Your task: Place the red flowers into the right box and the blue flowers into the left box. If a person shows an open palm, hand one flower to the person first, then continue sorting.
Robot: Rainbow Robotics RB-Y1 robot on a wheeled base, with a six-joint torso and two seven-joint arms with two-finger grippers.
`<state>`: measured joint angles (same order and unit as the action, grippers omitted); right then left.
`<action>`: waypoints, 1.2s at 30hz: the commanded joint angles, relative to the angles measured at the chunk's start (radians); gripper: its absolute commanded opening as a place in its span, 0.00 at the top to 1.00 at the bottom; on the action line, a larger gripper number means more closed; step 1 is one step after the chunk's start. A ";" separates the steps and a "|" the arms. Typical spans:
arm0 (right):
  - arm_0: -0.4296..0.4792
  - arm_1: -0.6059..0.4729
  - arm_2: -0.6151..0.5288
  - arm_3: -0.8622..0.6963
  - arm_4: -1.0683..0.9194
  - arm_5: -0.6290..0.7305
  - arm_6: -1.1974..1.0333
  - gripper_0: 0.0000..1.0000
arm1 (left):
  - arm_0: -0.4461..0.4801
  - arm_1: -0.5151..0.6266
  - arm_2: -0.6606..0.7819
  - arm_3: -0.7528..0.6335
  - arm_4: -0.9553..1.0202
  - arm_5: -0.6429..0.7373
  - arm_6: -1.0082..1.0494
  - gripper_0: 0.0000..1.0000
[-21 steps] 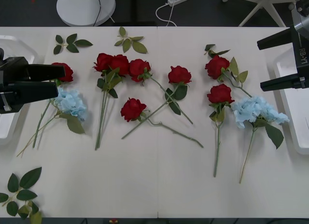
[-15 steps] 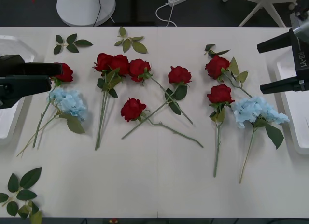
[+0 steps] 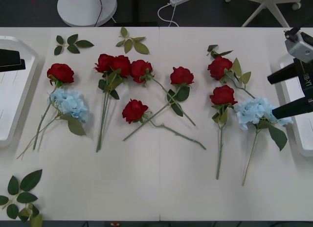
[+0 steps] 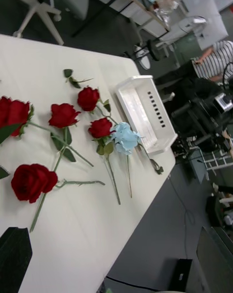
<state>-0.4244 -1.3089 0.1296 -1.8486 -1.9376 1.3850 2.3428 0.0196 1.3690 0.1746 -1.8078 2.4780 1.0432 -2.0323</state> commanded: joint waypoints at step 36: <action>0.523 0.542 -0.321 -0.353 0.898 0.149 -1.361 0.00 | -0.678 -0.192 -0.581 0.613 -0.831 -0.146 0.029 0.00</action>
<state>0.0782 -0.8129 -0.1699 -2.2087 -1.0526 1.5552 1.0334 -0.5890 1.2205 -0.3762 -1.2388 1.6800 0.9261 -2.0296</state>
